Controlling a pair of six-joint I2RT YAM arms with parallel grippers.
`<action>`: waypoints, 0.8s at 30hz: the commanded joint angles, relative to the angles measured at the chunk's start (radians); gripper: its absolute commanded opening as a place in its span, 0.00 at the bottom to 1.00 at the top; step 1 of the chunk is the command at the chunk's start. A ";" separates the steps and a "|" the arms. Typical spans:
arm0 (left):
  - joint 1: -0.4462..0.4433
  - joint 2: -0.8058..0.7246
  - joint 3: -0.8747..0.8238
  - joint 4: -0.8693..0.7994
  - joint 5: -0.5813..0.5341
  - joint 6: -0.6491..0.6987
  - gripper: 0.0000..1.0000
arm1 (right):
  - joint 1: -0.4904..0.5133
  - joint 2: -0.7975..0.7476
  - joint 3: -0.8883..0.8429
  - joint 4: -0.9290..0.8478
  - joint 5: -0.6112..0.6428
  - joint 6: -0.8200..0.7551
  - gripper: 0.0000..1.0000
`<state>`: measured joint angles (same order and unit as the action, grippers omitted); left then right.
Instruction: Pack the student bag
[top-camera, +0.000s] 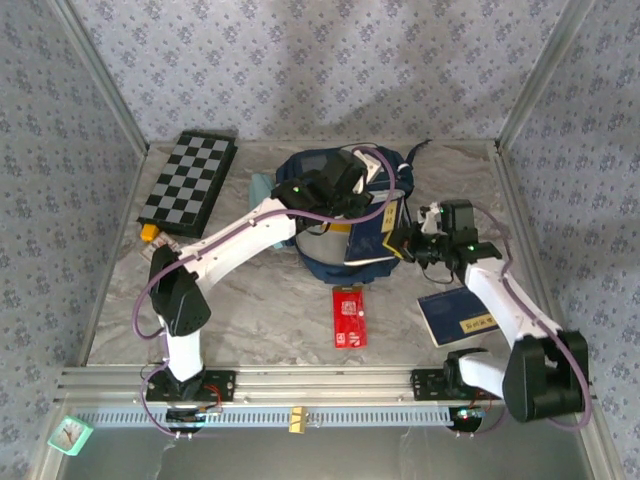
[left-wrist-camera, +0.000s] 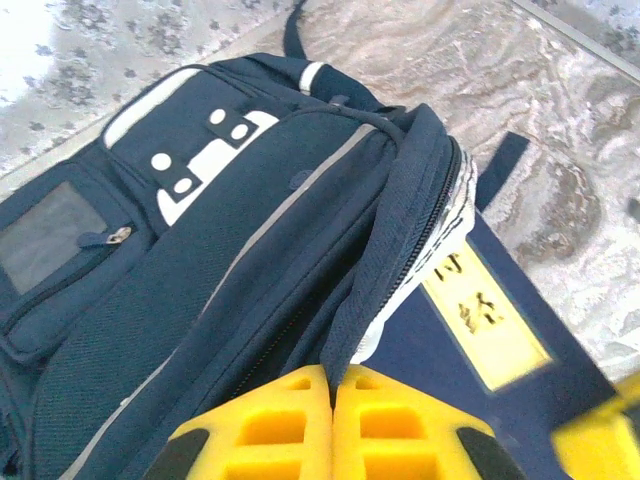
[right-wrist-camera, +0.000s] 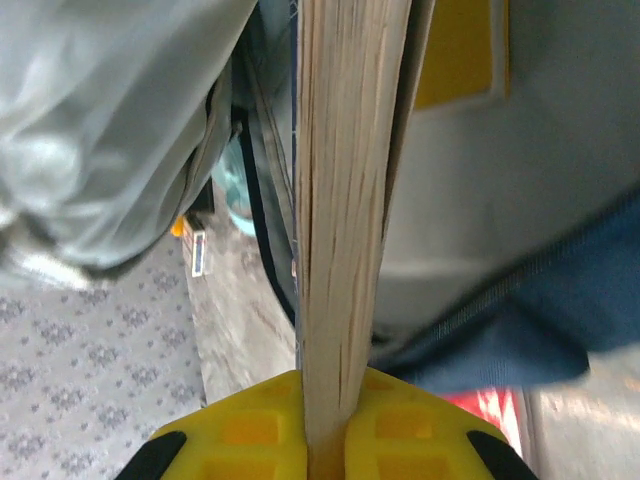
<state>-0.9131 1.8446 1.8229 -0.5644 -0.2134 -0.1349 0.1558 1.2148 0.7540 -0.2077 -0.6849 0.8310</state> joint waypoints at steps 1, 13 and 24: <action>-0.009 -0.080 0.009 0.084 -0.080 -0.035 0.00 | 0.034 0.081 0.001 0.298 0.053 0.101 0.00; -0.007 -0.078 0.005 0.096 -0.114 -0.084 0.00 | 0.098 0.434 0.164 0.381 0.186 0.003 0.23; -0.006 -0.070 0.007 0.084 -0.143 -0.091 0.00 | 0.158 0.222 0.116 -0.002 0.419 -0.191 0.62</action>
<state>-0.9165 1.8328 1.8076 -0.5274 -0.3080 -0.2111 0.2970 1.5333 0.8886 -0.0555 -0.3893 0.7280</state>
